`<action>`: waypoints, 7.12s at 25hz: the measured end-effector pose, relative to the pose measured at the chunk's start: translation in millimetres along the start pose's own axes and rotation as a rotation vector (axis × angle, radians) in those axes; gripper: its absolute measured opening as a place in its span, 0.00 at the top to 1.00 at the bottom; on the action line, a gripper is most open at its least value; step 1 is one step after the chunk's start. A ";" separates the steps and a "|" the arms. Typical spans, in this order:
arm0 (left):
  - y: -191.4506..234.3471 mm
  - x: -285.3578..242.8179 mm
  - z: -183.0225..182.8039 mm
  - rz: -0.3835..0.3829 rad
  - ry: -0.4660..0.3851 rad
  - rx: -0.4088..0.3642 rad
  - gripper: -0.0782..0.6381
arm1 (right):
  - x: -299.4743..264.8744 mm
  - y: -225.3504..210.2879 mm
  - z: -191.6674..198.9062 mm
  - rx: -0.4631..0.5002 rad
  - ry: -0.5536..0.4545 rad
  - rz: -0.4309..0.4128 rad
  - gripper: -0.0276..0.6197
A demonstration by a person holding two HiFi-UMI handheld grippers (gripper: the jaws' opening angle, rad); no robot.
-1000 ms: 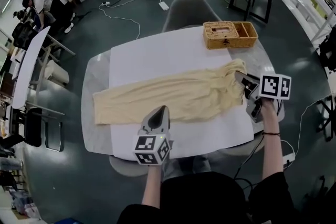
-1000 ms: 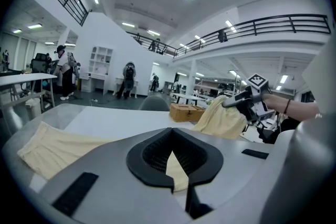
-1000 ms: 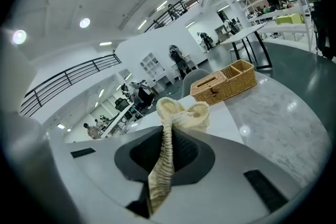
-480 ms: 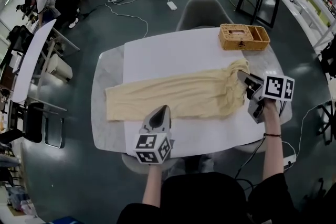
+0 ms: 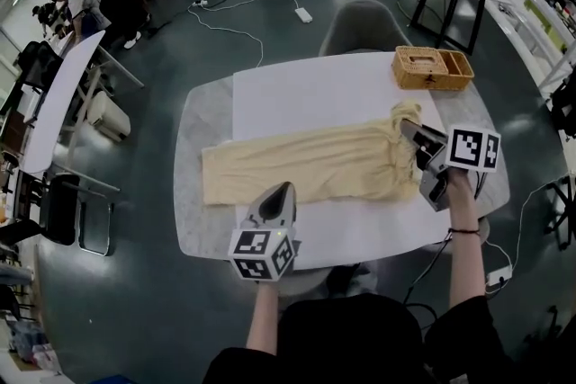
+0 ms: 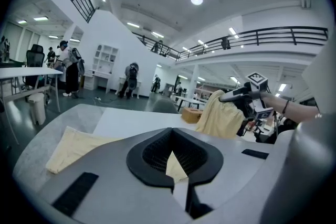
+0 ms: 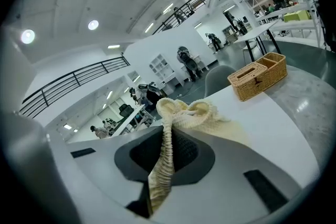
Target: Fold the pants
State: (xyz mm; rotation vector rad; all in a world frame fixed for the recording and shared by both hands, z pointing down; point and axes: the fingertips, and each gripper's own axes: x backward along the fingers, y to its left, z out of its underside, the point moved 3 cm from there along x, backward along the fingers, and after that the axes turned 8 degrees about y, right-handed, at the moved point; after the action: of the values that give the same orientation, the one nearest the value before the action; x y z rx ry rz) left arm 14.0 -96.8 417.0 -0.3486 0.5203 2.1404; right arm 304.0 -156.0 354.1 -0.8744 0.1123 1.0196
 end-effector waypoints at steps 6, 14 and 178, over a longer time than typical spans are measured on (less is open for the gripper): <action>34.8 24.4 3.9 -0.016 -0.007 0.004 0.87 | -27.0 43.5 9.6 0.004 -0.018 -0.067 0.90; 71.1 47.2 3.9 -0.040 -0.022 0.009 0.87 | -59.8 86.6 16.0 0.014 -0.028 -0.120 0.90; 101.5 -69.4 25.8 0.119 0.217 0.022 0.87 | -187.5 -44.6 122.4 -0.037 0.168 0.292 0.78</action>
State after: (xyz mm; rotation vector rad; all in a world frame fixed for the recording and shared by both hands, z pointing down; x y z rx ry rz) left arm -30.7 -186.1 493.2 -0.5540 0.7028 2.2219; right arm 199.0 -213.0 548.6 -0.9957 0.3733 1.2211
